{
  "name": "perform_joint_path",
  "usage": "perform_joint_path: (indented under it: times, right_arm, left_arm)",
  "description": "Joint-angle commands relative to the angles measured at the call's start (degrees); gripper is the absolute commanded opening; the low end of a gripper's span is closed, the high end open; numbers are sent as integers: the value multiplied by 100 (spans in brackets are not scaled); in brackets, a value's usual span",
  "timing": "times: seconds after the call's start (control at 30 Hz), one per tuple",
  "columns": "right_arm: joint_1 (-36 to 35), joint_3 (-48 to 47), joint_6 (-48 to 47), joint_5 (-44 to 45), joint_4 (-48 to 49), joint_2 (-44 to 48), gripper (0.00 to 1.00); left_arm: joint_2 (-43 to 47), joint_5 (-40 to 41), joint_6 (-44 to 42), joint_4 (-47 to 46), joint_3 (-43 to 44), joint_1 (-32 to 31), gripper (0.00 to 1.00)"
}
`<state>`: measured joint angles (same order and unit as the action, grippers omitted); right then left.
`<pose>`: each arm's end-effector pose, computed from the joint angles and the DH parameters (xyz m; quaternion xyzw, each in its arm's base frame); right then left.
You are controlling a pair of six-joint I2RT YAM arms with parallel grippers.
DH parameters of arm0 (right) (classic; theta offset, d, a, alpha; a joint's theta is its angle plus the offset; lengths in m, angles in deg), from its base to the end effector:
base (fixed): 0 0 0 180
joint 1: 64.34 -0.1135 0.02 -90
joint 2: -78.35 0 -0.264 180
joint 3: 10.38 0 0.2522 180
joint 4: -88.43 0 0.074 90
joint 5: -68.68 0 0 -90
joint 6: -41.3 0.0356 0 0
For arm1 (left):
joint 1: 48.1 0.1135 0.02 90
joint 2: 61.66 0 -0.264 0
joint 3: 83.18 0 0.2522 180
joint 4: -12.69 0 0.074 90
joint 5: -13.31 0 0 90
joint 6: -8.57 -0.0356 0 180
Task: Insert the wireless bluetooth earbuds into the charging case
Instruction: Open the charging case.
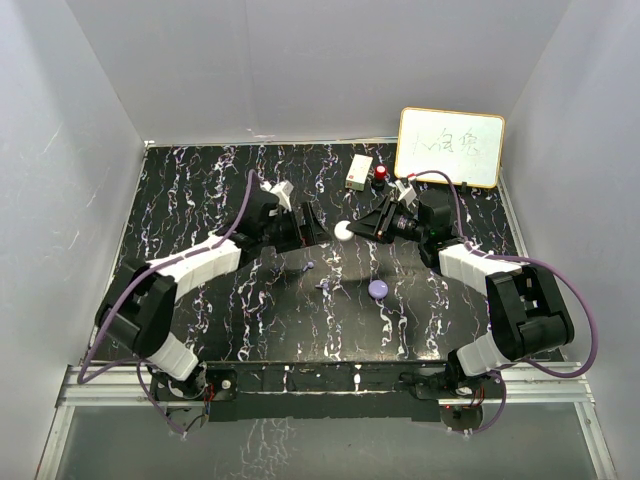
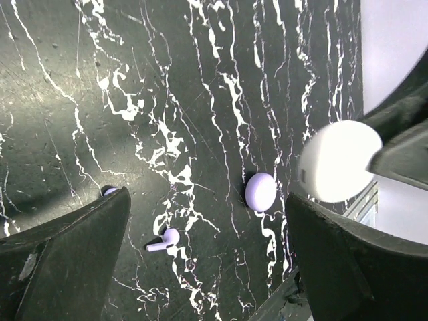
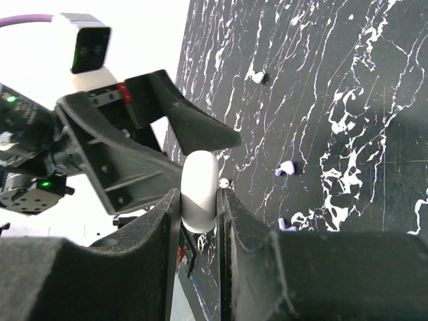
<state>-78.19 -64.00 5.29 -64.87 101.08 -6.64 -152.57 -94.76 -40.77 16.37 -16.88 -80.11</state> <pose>0.2920 0.0973 0.2132 0.0560 0.7831 0.5521 0.2808 0.2896 -0.1941 0.2213 0.0164 0.8515 -0.4087 0.3281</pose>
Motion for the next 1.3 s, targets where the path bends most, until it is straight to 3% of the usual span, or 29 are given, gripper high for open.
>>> perform_joint_path:
  times: [0.0,0.27,1.27]
  right_arm:
    - [-4,-111,-191,60,44,84,0]
    - [-4,-128,-291,22,-54,27,0]
    - [-7,-132,-121,-143,237,132,0]
  left_arm:
    - [693,349,-132,149,-107,-17,99]
    - [393,41,16,-259,39,-78,99]
    - [-280,95,110,-621,231,-312,99]
